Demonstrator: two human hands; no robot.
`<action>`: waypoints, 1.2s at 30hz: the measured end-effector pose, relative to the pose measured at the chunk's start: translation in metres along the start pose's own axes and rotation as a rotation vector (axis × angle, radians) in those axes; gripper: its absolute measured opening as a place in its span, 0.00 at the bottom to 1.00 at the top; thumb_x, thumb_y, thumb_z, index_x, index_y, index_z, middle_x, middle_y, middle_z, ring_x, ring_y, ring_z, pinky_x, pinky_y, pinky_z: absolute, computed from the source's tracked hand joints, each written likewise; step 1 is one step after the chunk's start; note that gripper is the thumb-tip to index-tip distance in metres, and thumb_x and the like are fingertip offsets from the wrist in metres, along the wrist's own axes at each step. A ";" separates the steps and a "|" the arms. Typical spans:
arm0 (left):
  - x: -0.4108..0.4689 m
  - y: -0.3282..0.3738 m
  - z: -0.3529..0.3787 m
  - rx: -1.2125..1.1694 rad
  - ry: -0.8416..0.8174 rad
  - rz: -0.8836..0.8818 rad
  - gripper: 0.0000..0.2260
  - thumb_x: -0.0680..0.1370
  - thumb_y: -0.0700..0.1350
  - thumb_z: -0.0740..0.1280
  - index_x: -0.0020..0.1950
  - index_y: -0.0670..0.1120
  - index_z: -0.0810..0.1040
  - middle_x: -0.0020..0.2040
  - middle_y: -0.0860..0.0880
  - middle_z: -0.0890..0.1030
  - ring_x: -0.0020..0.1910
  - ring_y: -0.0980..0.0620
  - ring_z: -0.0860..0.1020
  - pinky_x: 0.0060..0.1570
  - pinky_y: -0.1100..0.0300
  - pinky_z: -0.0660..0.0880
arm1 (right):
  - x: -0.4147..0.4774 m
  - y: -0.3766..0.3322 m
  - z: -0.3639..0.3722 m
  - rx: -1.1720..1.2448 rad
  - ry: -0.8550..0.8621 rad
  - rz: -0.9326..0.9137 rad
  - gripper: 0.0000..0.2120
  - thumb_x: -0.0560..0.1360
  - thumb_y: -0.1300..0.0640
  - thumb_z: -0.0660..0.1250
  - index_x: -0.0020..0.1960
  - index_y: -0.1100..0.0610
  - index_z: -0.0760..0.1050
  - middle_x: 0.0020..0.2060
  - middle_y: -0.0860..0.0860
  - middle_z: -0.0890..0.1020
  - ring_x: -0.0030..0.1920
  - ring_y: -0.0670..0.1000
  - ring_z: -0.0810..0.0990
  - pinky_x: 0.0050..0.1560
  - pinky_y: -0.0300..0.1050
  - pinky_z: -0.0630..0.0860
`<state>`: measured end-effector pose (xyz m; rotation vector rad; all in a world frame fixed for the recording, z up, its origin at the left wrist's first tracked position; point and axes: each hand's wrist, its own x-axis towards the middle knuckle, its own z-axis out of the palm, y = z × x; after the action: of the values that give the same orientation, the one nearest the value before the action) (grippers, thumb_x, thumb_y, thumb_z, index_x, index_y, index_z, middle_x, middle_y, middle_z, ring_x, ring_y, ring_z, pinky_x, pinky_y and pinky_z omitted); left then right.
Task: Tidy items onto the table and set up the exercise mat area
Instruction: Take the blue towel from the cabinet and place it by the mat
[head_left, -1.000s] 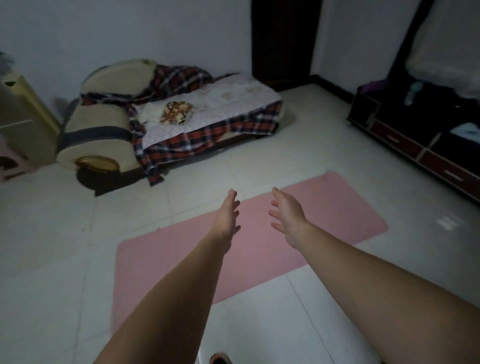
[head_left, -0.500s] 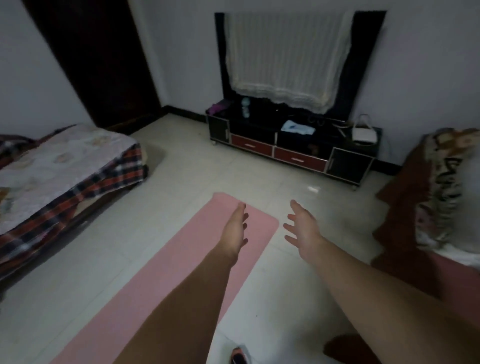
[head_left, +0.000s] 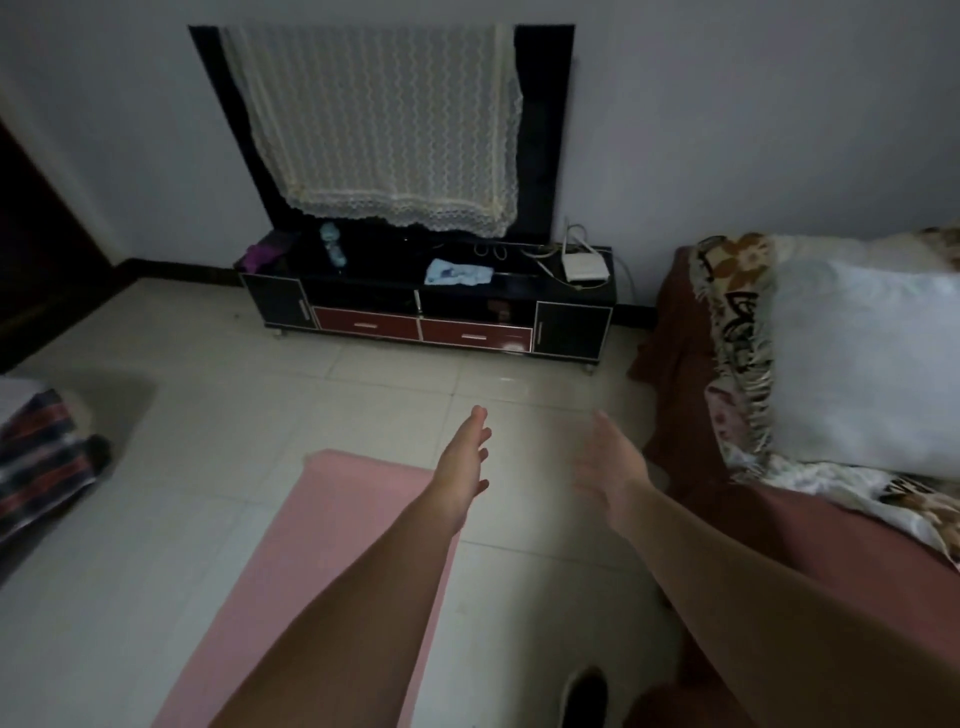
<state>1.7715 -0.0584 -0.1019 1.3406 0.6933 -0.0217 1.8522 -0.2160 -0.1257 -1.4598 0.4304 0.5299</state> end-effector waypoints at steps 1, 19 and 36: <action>0.017 0.007 0.008 0.012 -0.011 -0.002 0.25 0.81 0.62 0.53 0.75 0.55 0.65 0.73 0.53 0.69 0.70 0.51 0.68 0.68 0.48 0.66 | 0.016 -0.008 -0.001 0.019 0.013 -0.002 0.28 0.79 0.39 0.60 0.74 0.53 0.68 0.66 0.53 0.76 0.61 0.57 0.78 0.62 0.56 0.75; 0.300 0.143 0.142 0.069 0.017 -0.013 0.25 0.81 0.60 0.52 0.76 0.53 0.63 0.74 0.52 0.68 0.72 0.49 0.67 0.70 0.46 0.65 | 0.293 -0.203 0.011 0.063 -0.001 -0.016 0.25 0.81 0.41 0.58 0.72 0.54 0.68 0.60 0.50 0.75 0.60 0.55 0.77 0.64 0.57 0.74; 0.585 0.255 0.125 -0.127 0.104 -0.076 0.25 0.80 0.62 0.54 0.75 0.54 0.64 0.74 0.50 0.68 0.71 0.47 0.67 0.65 0.46 0.67 | 0.540 -0.348 0.140 -0.101 -0.032 0.029 0.24 0.80 0.41 0.61 0.72 0.52 0.68 0.60 0.50 0.75 0.61 0.57 0.77 0.55 0.54 0.74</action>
<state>2.3976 0.1121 -0.1450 1.1993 0.8201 0.0314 2.4877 -0.0463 -0.1437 -1.5413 0.4053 0.6045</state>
